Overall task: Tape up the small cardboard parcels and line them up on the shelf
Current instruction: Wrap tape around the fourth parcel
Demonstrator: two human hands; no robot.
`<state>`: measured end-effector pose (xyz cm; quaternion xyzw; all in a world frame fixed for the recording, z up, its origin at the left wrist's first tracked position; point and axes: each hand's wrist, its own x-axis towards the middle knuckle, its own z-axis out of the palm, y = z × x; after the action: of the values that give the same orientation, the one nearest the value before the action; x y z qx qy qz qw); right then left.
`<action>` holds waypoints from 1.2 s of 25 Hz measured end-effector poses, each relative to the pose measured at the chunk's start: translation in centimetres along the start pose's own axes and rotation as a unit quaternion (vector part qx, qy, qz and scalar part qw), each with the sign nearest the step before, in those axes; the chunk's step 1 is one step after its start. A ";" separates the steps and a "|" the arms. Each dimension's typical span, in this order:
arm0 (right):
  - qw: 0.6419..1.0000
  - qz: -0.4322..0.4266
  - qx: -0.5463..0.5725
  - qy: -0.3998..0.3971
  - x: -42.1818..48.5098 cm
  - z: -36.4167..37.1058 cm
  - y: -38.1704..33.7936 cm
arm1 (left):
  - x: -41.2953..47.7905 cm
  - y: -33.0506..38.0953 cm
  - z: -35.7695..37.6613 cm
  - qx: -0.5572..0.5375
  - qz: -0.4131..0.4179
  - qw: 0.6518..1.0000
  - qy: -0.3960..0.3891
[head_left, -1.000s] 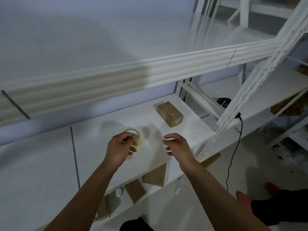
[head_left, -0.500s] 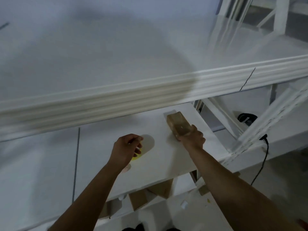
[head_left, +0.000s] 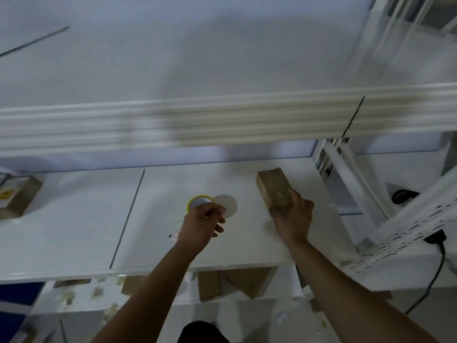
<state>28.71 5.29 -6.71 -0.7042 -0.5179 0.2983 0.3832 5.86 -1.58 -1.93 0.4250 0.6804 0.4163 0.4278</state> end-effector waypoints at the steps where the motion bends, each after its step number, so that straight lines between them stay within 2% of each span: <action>1: 0.998 -0.049 0.030 0.003 -1.9 -0.2 -0.5 | -0.2 0.3 0.6 -0.036 -0.016 0.999 -0.002; 4: 0.981 -0.185 0.061 -0.012 -7.4 -0.5 -2.5 | -0.6 1.9 1.7 -0.188 -0.063 0.980 -0.012; 6: 0.974 -0.220 0.046 -0.032 -10.0 -0.7 -3.3 | -1.0 3.0 1.7 -0.228 -0.043 0.973 -0.005; 8: 0.972 -0.224 0.038 -0.063 -11.4 -1.4 -3.7 | -1.3 3.6 1.4 -0.217 -0.008 0.976 0.011; 10: 0.971 -0.183 0.090 -0.124 -11.4 -2.4 -4.3 | -1.7 3.7 1.1 -0.192 0.028 0.981 0.003; 12: 0.960 -0.095 0.181 -0.192 -10.5 -3.4 -5.6 | -2.2 3.7 0.9 -0.173 0.061 0.983 -0.020; 14: 0.947 -0.028 0.216 -0.236 -9.3 -3.8 -6.8 | -2.5 3.7 0.9 -0.158 0.085 0.984 -0.024; 20: 0.940 0.007 0.234 -0.248 -8.6 -2.7 -6.7 | -2.2 3.5 -0.1 -0.102 0.138 0.985 -0.020; 30: 0.936 0.045 0.233 -0.262 -8.6 -0.3 -5.5 | -2.4 1.1 -0.8 -0.086 0.118 0.989 -0.030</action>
<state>23.76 -2.04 -1.63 -0.5145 -0.4841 0.6012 0.3735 6.00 -3.66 -0.09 0.4763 0.5738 0.5078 0.4313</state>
